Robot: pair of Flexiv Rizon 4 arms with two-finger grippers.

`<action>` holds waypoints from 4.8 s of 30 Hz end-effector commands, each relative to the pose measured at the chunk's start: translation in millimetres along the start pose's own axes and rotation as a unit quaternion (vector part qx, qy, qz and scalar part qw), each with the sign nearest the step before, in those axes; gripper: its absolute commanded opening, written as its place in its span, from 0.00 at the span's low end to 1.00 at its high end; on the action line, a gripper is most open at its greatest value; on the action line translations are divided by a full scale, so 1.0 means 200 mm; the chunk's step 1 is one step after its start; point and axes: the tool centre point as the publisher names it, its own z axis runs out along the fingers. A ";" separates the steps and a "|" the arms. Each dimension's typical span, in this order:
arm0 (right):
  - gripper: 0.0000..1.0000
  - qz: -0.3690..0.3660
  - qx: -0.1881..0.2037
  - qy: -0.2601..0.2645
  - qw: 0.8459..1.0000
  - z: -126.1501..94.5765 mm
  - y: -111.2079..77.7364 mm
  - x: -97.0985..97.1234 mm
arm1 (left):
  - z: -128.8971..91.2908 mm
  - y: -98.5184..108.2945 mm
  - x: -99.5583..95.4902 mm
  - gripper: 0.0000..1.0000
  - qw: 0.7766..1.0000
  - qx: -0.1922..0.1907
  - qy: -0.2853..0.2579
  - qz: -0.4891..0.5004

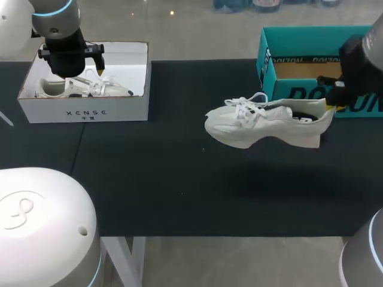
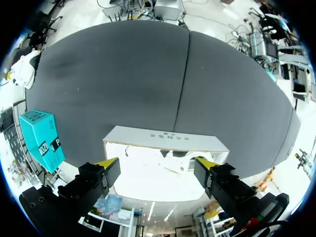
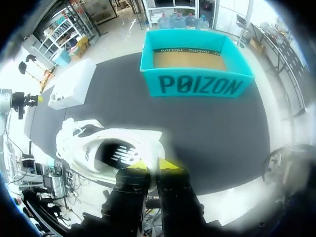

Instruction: Take the shoe out of the shoebox, open the shoe tongue, remove and reinsert the insole, then place the shoe into the shoebox

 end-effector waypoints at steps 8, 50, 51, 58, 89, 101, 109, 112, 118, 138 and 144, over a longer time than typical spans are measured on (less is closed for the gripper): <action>0.00 0.018 -0.099 -0.028 0.995 0.23 -0.07 0.21 | 0.00 0.00 0.00 1.00 1.000 0.000 0.001 0.001; 0.00 0.023 0.020 -0.037 0.999 0.82 -0.07 0.24 | 0.00 0.00 0.00 1.00 1.000 0.000 0.001 0.001; 0.00 0.022 0.022 -0.037 0.999 0.83 -0.08 0.25 | 0.00 0.00 0.00 1.00 1.000 0.000 0.001 0.001; 0.00 0.026 0.032 -0.034 0.999 0.86 -0.12 0.23 | 0.00 0.00 0.00 1.00 1.000 0.000 0.001 0.001; 1.00 -0.131 0.125 0.023 0.983 0.64 -0.11 0.23 | 0.00 0.00 0.00 1.00 1.000 0.000 0.001 0.001; 1.00 -0.289 0.175 -0.076 0.938 0.61 -0.17 0.18 | 0.00 0.00 0.00 1.00 1.000 0.000 0.001 0.001; 1.00 -0.289 0.175 -0.076 0.938 0.61 -0.17 0.18 | 0.00 0.00 0.00 1.00 1.000 0.000 0.001 0.001; 1.00 -0.289 0.175 -0.076 0.938 0.61 -0.17 0.18 | 0.00 0.00 0.00 1.00 1.000 0.000 0.001 0.001; 1.00 -0.411 0.137 -0.060 0.899 0.57 -0.16 0.06 | 0.00 0.00 0.00 1.00 1.000 0.000 0.001 0.001; 1.00 -0.599 0.080 0.036 0.796 0.51 -0.13 -0.26 | 0.00 0.00 0.00 1.00 1.000 0.000 0.001 0.001; 1.00 -0.599 0.080 0.036 0.796 0.51 -0.13 -0.26 | 0.00 0.00 0.00 1.00 1.000 0.000 0.001 0.001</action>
